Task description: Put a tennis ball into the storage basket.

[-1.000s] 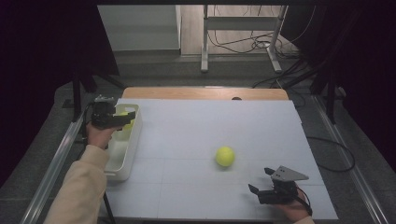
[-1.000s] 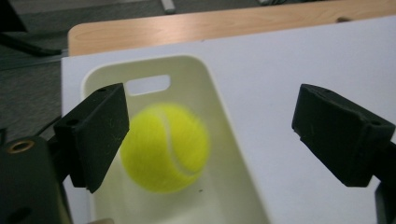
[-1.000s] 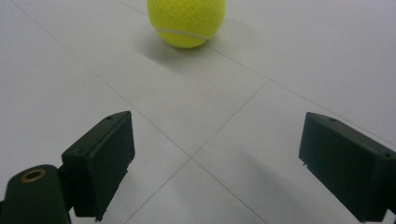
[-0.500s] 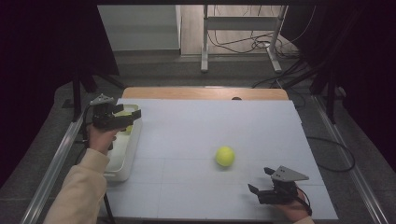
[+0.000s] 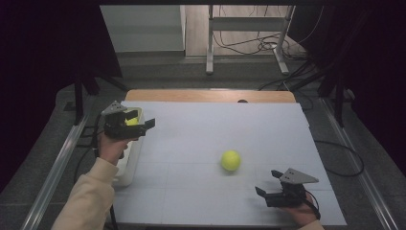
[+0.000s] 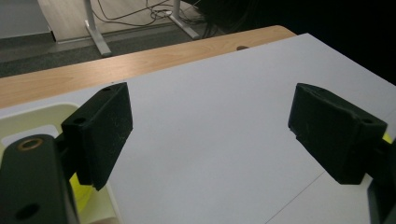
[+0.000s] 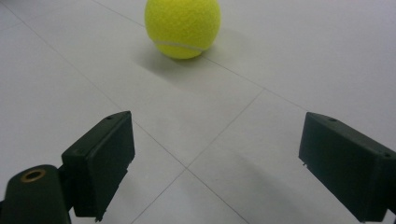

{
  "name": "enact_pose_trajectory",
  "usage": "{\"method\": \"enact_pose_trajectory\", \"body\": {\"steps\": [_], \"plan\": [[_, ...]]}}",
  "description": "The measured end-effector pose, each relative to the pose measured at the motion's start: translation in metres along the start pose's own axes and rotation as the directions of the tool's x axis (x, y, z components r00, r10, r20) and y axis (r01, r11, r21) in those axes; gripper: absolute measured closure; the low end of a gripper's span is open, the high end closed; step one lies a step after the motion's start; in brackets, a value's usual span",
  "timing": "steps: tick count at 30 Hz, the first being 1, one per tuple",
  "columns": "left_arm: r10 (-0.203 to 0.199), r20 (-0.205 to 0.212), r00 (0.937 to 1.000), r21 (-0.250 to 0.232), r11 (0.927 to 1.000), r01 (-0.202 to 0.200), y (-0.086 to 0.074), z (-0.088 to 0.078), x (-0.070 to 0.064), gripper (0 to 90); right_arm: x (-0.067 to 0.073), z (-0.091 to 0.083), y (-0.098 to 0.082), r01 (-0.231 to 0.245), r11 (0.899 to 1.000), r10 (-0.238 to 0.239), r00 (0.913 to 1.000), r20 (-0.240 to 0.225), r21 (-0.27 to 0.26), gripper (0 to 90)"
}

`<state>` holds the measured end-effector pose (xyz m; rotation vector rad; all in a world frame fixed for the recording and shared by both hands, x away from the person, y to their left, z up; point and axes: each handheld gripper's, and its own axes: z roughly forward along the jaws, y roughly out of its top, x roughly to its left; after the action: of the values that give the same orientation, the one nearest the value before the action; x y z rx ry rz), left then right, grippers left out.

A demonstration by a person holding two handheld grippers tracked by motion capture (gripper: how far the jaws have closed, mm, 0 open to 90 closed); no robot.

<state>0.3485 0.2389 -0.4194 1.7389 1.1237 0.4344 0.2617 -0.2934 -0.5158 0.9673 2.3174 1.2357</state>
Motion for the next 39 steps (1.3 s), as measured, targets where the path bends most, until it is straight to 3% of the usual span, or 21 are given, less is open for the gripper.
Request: {"method": "enact_pose_trajectory", "body": {"steps": [8, 18, 30, 39], "plan": [[0.01, 0.03, 0.9995, -0.014, 0.9999, -0.009, -0.004, -0.002, -0.012, 14.9, -0.002, 0.003, 0.001, -0.003, 1.0, 0.003, 1.0, -0.009, 0.002, 10.8], [0.03, 0.098, 0.9947, 0.001, 0.9995, -0.03, -0.005, 0.012, -0.026, 14.9, 0.001, 0.001, -0.001, -0.007, 1.0, 0.007, 1.0, 0.003, 0.015, 11.4], [0.043, 0.14, 0.9892, 0.02, 0.9987, -0.046, -0.003, 0.028, -0.043, 15.0, -0.001, 0.0, -0.001, -0.004, 1.0, 0.004, 1.0, -0.004, 0.008, 11.3], [0.067, 0.164, 0.9842, 0.032, 0.9968, -0.073, -0.001, 0.031, -0.057, 15.0, 0.0, 0.0, -0.001, 0.004, 1.0, -0.004, 1.0, -0.002, 0.008, 11.2]]}}
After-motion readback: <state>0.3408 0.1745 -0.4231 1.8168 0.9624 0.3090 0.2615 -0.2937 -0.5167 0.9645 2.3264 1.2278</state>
